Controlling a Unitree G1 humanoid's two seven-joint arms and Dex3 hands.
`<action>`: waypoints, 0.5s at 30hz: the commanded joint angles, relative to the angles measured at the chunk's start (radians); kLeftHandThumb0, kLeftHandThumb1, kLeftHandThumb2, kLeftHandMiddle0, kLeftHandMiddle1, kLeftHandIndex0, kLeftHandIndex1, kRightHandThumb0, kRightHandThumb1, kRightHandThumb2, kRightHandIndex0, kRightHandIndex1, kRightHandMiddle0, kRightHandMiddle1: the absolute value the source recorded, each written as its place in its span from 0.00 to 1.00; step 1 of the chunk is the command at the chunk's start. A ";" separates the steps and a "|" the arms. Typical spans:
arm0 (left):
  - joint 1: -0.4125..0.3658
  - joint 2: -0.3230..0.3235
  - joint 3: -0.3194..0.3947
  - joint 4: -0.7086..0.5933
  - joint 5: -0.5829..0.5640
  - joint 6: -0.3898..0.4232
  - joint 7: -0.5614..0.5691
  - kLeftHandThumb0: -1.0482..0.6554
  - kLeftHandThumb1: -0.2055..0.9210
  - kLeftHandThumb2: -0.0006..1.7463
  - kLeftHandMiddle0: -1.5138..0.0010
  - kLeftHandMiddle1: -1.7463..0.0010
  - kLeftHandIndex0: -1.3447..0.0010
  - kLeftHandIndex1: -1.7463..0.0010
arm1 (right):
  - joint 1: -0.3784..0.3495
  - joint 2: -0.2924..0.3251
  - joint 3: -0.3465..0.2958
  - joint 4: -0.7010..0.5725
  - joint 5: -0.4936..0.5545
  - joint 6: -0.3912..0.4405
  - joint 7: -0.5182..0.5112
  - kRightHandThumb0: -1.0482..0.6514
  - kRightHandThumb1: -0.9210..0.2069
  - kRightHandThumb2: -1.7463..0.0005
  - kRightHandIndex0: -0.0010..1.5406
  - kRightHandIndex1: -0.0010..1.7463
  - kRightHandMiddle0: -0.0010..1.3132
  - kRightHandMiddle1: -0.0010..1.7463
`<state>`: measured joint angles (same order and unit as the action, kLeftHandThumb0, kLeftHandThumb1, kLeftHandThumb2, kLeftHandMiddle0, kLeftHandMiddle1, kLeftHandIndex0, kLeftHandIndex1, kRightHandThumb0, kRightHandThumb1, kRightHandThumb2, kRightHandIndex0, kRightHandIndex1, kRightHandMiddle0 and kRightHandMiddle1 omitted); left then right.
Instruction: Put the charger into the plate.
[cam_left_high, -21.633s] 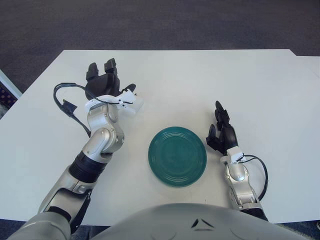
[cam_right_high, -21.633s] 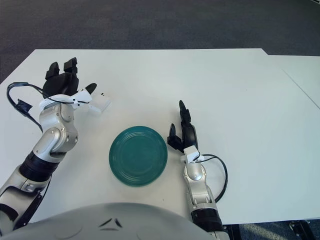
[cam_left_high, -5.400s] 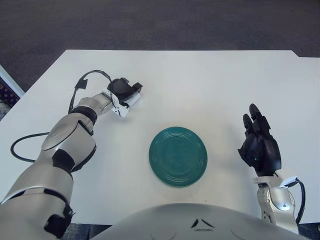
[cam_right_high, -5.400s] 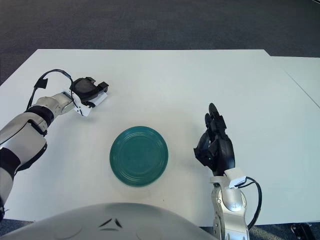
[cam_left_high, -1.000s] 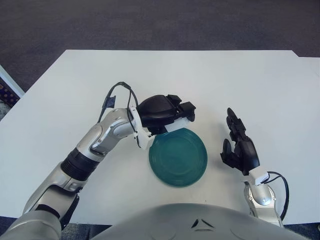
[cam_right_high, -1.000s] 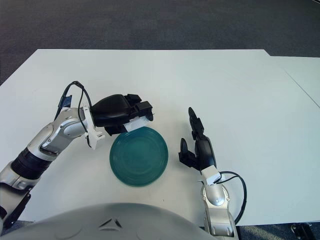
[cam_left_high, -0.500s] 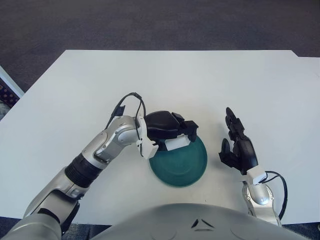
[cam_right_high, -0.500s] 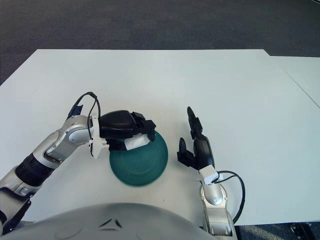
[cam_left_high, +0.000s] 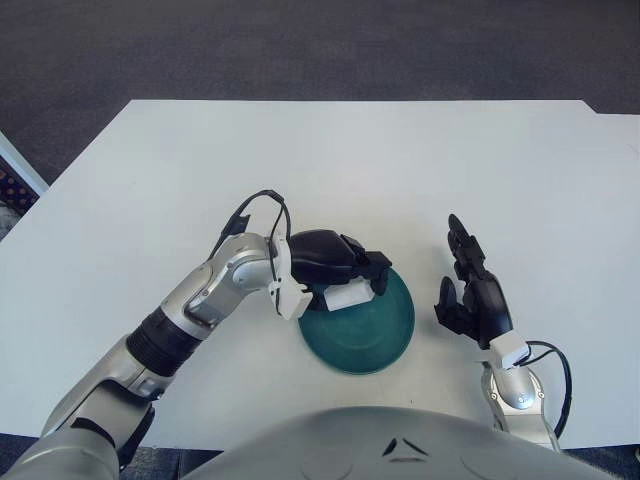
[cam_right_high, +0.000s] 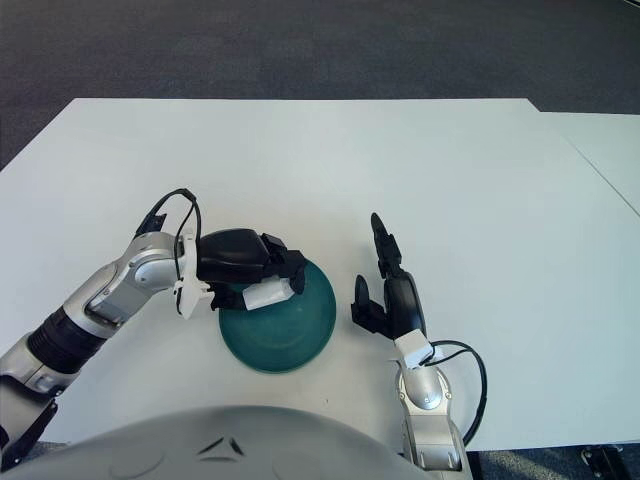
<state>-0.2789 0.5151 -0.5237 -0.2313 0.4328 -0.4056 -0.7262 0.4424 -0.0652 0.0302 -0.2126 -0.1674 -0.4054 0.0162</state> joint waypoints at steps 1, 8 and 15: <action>0.025 0.009 -0.008 0.005 0.012 -0.015 0.010 0.61 0.55 0.69 0.71 0.00 0.68 0.01 | -0.013 -0.003 -0.002 -0.010 0.000 0.006 -0.007 0.03 0.00 0.42 0.01 0.00 0.03 0.04; 0.037 0.004 -0.017 0.037 0.048 -0.055 0.034 0.61 0.55 0.69 0.72 0.00 0.69 0.01 | -0.016 -0.003 0.000 -0.011 -0.001 0.010 -0.010 0.03 0.00 0.42 0.01 0.00 0.03 0.04; 0.053 -0.002 -0.016 0.052 0.057 -0.067 0.054 0.61 0.56 0.68 0.72 0.00 0.69 0.01 | -0.018 -0.005 -0.002 -0.009 0.001 0.010 -0.009 0.03 0.00 0.42 0.01 0.00 0.02 0.05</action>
<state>-0.2461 0.5090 -0.5362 -0.1948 0.4721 -0.4703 -0.6838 0.4376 -0.0654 0.0311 -0.2126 -0.1692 -0.4005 0.0112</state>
